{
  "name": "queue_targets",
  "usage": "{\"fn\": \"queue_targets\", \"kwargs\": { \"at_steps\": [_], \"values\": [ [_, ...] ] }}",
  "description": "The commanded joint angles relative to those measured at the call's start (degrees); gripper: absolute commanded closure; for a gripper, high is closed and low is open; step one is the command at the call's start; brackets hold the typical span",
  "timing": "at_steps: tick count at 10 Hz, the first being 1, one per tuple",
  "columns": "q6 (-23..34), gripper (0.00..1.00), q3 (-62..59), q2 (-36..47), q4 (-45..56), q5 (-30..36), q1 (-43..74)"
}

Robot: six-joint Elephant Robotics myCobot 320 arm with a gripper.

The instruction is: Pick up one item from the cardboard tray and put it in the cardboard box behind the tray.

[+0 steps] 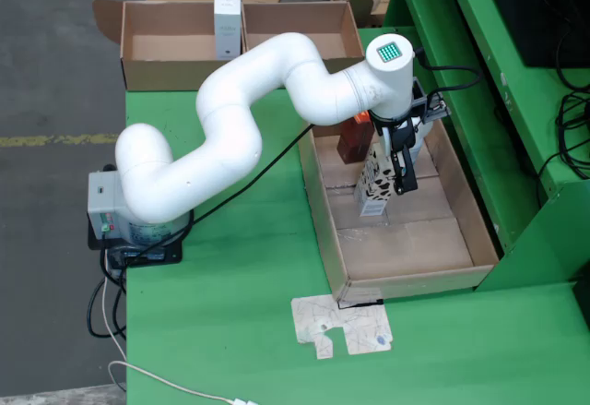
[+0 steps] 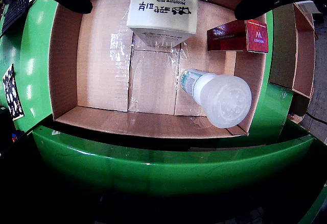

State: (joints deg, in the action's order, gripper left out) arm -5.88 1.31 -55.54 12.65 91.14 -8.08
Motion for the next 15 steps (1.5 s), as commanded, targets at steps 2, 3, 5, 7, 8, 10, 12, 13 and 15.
{"fn": "queue_targets", "kwargs": {
  "at_steps": [2,3,5,7,8,10,12,13,15],
  "values": [
    [0.12,0.00,-1.31,1.48,-0.68,-0.22,0.41],
    [0.12,0.00,-1.31,1.48,-0.68,-0.22,0.41],
    [0.12,0.00,-1.31,1.48,-0.68,-0.22,0.41],
    [0.12,0.00,-1.31,1.48,-0.68,-0.22,0.41],
    [0.12,0.00,-1.31,1.48,-0.68,-0.22,0.41],
    [0.12,0.20,-1.31,1.48,-0.68,-0.22,0.41],
    [0.12,0.40,-1.31,1.48,-0.68,-0.22,0.41],
    [0.12,0.50,-1.31,1.48,-0.68,-0.22,0.41],
    [0.12,0.70,-1.31,1.48,-0.68,-0.22,0.41]
  ]
}}
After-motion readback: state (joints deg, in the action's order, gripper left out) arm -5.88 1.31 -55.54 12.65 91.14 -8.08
